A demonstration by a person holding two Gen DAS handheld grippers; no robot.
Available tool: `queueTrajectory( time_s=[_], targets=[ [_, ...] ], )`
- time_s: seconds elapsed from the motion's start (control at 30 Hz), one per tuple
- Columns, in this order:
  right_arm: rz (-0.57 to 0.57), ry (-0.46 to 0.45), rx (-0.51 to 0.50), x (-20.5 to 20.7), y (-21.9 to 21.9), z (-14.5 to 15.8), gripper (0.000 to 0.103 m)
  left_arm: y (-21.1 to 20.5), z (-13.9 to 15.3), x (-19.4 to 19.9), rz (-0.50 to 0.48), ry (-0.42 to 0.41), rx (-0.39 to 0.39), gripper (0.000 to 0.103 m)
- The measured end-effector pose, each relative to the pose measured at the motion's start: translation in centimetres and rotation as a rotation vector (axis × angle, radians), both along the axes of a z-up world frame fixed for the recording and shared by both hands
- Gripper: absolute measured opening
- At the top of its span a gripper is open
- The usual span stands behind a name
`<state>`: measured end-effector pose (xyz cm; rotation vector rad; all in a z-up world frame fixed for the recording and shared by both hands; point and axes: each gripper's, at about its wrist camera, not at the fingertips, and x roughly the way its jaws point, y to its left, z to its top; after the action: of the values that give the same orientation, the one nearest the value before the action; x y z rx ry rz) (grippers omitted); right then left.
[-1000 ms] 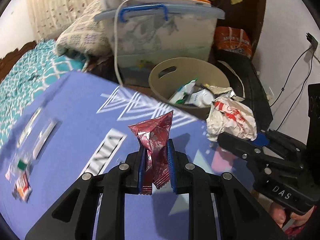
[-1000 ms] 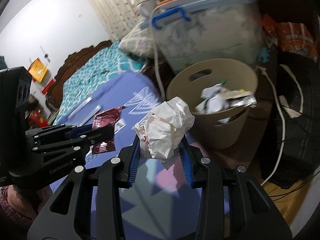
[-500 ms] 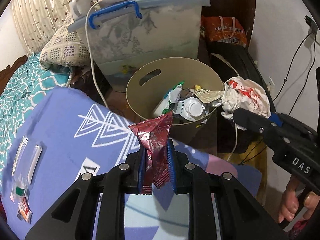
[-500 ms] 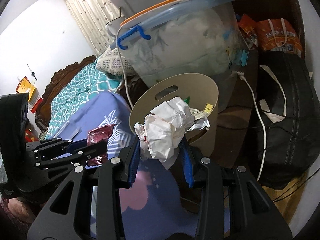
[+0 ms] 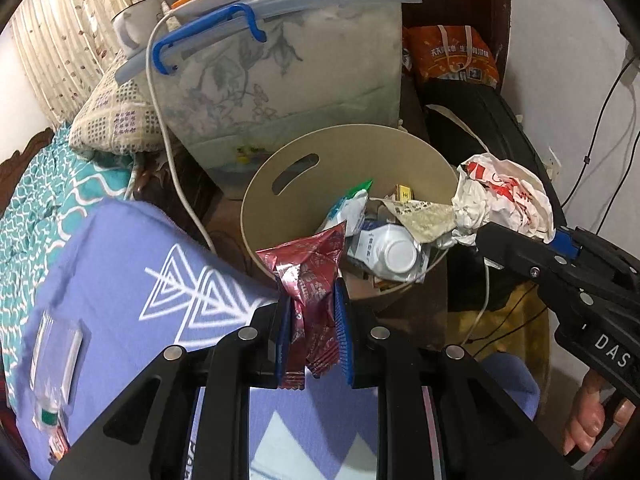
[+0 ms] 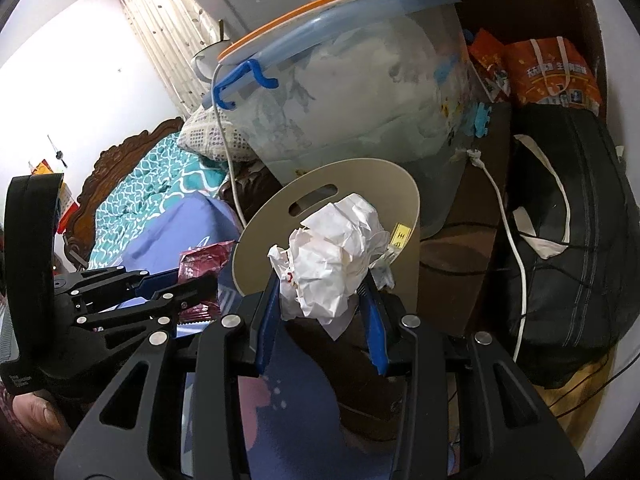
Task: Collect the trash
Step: 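Lower both items into the wastebasket and open both grippers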
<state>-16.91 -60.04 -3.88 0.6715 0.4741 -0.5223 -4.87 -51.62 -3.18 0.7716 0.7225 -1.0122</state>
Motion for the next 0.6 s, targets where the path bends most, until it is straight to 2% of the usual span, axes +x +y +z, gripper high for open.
queueTrajectory(
  time_s=[0.6],
  targets=[
    [0.008, 0.035, -0.040, 3.0, -3.1, -0.8, 0.040, -4.0, -1.8, 0.9, -0.018, -0.030, 0.032, 0.019]
  ],
)
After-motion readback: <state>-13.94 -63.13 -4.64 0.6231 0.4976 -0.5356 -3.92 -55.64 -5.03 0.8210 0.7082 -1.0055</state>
